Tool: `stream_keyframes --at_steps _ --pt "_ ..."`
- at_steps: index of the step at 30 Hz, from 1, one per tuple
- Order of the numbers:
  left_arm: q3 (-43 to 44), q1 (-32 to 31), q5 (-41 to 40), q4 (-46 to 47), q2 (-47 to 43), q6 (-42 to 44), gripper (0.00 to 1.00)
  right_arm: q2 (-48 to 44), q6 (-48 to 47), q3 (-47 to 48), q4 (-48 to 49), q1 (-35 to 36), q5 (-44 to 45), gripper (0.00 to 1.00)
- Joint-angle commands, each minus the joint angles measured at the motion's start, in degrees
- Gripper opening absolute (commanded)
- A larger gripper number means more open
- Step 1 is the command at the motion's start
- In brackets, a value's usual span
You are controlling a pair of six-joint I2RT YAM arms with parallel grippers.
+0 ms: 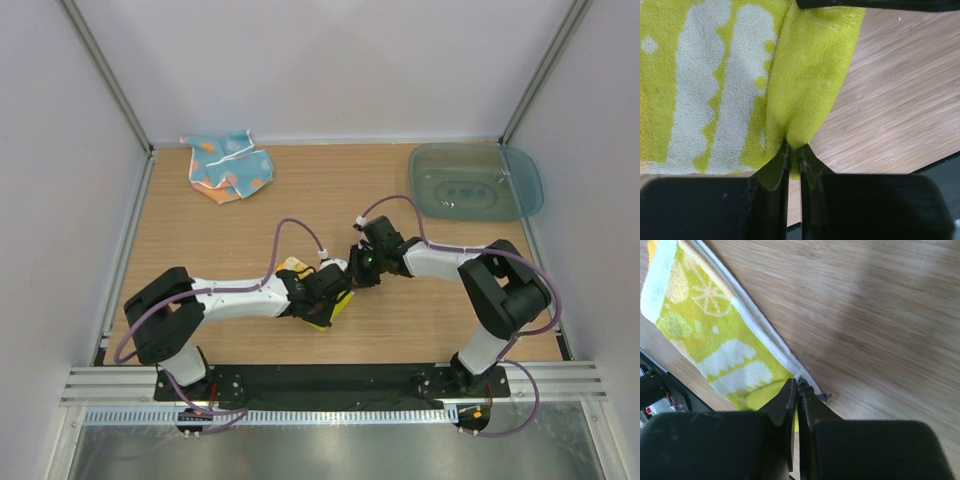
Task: Roll the towels
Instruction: Roll the towel
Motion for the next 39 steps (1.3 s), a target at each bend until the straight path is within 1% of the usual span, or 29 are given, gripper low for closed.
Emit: stream_keyframes --at_steps 1,7,9,10,11,13,14,15,18,21,24,25,27,29,34,35,36,39 --pt "-1.0 0.0 0.4 -0.4 -2.3 -0.3 0.04 1.5 0.5 -2.4 5.1 0.0 0.1 0.05" --pt "-1.6 0.4 0.9 -0.3 -2.9 -0.6 0.04 3.2 2.0 -6.3 10.0 0.2 -1.0 0.05" --pt "-1.4 0.4 1.5 -0.3 -2.9 -0.6 0.03 2.8 1.8 -6.4 9.2 0.2 -0.2 0.12" --pt "-1.4 0.3 1.7 -0.2 -2.9 -0.6 0.03 2.0 1.5 -6.1 9.1 0.2 0.4 0.17" --pt "-1.3 0.4 2.1 -0.3 -3.0 -0.6 0.03 1.4 0.9 -5.2 7.1 0.2 1.1 0.31" --pt "-0.7 0.4 3.1 -0.1 -3.1 -0.6 0.03 0.1 0.0 -3.9 3.4 0.0 3.8 0.43" --pt "-0.6 0.5 3.3 -0.2 -3.3 -0.6 0.03 -1.2 -0.9 -2.1 0.4 -0.1 4.9 0.55" --pt "-0.3 0.5 3.6 -0.1 -3.3 -0.6 0.03 -1.9 -1.0 -1.3 -1.2 -0.4 5.9 0.6" --pt "0.3 0.7 5.3 0.4 -3.5 -1.1 0.03 -4.6 -1.4 1.7 -6.1 -2.9 8.9 0.68" --pt "-0.2 1.4 7.5 2.5 -3.8 -2.3 0.03 -7.4 -1.5 3.9 -9.9 -6.0 11.0 0.73" --pt "-0.7 2.7 13.2 5.5 -4.2 -3.5 0.02 -9.1 -1.7 5.2 -13.1 -7.6 12.9 0.75" --pt "-1.4 3.1 16.0 7.4 -4.3 -4.7 0.02 -10.0 -1.7 5.2 -13.7 -7.9 13.2 0.75" --pt "-2.1 4.9 19.0 10.6 -4.7 -6.2 0.02 -10.9 -1.7 5.1 -14.8 -8.3 13.4 0.75" --pt "-3.6 6.4 23.7 12.9 -5.1 -8.7 0.02 -12.0 -1.4 4.6 -15.4 -8.3 13.3 0.75" --pt "-8.1 12.1 31.4 21.3 -8.0 -15.0 0.02 -14.9 -0.8 3.5 -16.8 -8.4 12.1 0.75" --pt "-9.3 13.0 32.6 22.6 -8.3 -17.5 0.02 -15.5 -0.8 3.1 -16.8 -8.4 11.9 0.75" --pt "-11.4 13.8 35.3 25.7 -8.7 -18.8 0.02 -15.9 -0.7 3.0 -17.0 -8.3 11.6 0.75" --pt "-15.4 16.9 37.9 32.7 -9.1 -25.1 0.01 -17.1 -0.6 2.8 -17.6 -8.3 10.4 0.75"
